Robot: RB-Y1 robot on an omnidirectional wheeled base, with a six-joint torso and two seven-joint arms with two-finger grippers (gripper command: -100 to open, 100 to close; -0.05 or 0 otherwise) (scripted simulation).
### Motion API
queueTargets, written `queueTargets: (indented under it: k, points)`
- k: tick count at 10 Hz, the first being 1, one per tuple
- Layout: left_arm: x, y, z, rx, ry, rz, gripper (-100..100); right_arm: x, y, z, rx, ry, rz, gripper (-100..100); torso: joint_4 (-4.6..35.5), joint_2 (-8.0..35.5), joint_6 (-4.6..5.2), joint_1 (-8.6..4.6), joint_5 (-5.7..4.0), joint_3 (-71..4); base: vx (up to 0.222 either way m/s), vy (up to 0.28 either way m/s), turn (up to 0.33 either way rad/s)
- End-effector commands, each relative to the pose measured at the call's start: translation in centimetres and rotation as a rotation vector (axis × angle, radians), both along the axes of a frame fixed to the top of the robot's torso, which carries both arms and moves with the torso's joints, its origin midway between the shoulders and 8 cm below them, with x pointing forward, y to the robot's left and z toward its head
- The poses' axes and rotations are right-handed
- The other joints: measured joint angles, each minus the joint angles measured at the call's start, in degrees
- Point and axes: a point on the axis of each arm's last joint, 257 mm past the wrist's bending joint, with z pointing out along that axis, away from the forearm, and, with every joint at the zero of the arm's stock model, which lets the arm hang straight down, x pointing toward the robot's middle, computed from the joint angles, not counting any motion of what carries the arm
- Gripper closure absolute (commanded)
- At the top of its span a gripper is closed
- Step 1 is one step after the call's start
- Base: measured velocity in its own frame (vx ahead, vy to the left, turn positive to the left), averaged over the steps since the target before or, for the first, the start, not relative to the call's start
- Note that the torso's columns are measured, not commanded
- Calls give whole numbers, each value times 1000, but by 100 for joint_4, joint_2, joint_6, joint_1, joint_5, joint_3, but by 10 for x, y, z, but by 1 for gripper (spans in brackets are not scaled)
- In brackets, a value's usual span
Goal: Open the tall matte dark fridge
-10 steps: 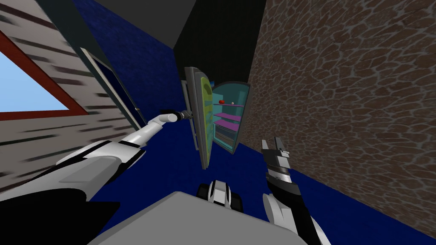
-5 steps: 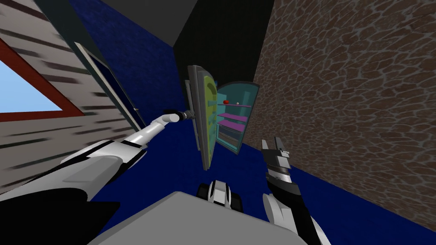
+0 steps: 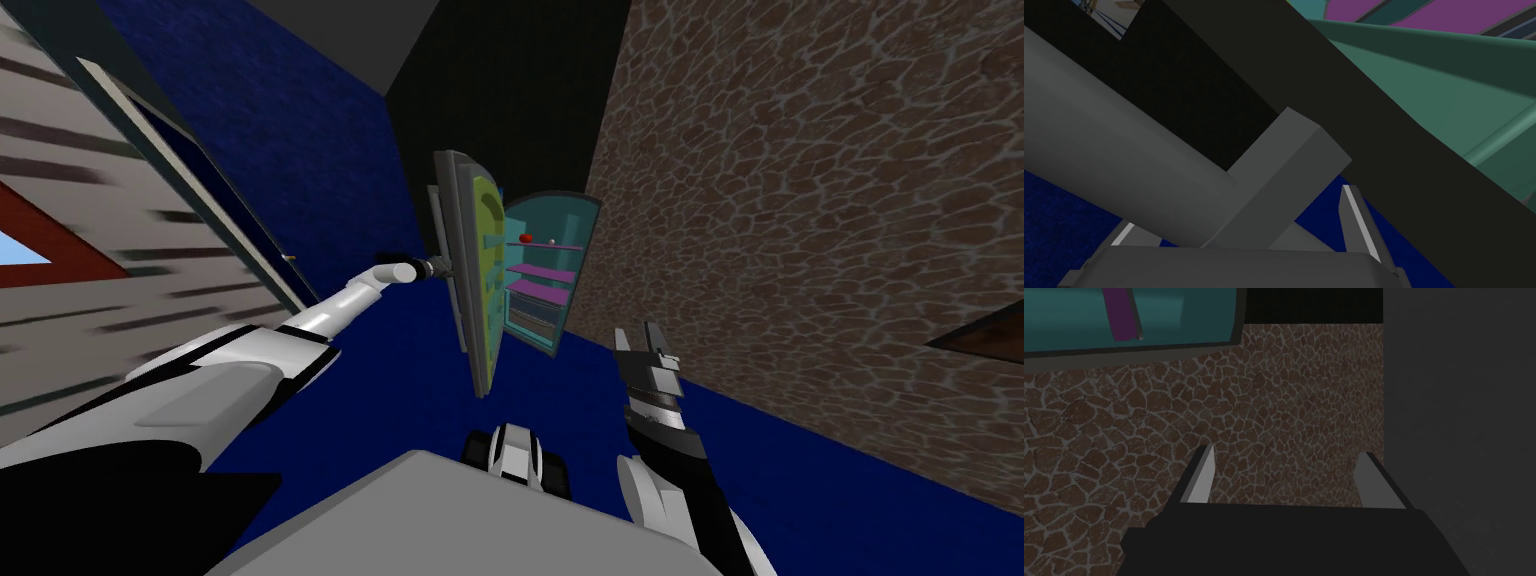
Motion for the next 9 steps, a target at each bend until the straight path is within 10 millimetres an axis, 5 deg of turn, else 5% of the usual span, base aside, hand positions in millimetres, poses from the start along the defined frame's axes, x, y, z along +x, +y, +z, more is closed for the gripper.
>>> queueTargets:
  k: [1,3,4,5,9]
  points:
    - [-3,31,22,-7,-9,62,-100,0,0,0,0,0,0,0,10,-2,23,21,-8,-8,-122,41,-286]
    - [-7,59,38,-14,-11,118,-100,0,0,0,0,0,0,0,4,-14,1,22,1,-10,-122,36,-248]
    - [-5,50,19,-5,16,99,-100,0,0,0,0,0,0,0,18,-5,4,24,-5,-6,-70,24,-63]
    - [-6,52,17,-7,21,103,0,0,0,0,0,0,0,0,6,-9,-17,20,5,-2,-11,7,9]
    - [-6,52,13,-6,29,103,0,0,0,0,0,0,0,0,-10,3,-25,53,31,6,0,0,0]
